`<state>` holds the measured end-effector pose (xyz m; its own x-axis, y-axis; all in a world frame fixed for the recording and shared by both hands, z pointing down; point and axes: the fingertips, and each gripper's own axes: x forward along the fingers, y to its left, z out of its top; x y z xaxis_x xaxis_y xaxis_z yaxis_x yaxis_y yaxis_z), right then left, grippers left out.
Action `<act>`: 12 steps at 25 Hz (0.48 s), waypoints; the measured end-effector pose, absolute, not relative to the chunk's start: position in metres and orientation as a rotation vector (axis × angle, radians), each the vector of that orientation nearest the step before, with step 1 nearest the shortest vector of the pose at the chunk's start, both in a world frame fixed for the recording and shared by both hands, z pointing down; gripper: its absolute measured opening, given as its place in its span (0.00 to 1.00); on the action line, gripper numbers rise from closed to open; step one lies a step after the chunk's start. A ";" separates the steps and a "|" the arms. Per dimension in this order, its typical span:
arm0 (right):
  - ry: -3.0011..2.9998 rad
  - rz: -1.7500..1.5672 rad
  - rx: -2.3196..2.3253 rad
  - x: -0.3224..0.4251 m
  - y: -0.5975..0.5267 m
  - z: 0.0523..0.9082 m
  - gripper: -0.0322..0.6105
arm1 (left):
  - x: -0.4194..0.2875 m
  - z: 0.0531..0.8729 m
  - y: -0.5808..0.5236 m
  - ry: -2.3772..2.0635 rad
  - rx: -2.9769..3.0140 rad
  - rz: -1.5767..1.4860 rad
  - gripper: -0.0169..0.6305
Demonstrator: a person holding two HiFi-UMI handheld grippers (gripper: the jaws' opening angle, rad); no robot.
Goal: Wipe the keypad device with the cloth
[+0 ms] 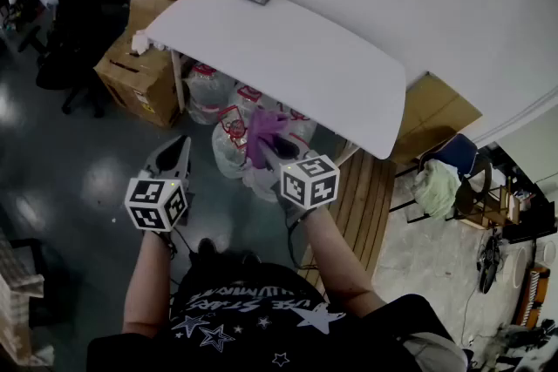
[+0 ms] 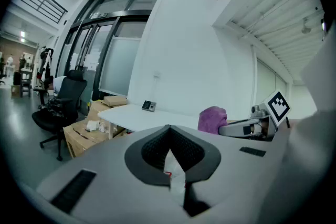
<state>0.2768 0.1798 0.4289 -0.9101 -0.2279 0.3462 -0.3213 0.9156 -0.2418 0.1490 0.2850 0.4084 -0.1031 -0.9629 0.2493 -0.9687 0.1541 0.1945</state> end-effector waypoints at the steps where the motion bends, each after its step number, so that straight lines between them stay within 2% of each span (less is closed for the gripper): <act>1: -2.760 0.421 0.405 0.280 0.179 0.429 0.19 | 0.151 0.408 0.284 -2.123 1.857 0.028 0.04; 12: -2.749 0.427 0.428 0.302 0.178 0.429 0.19 | 0.167 0.408 0.282 -2.124 1.860 0.039 0.04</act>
<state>0.3023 0.1780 0.4294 -0.9022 -0.2406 0.3581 -0.3379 0.9102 -0.2396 0.1672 0.2820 0.4076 -0.1033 -0.9619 0.2531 -0.9706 0.1531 0.1857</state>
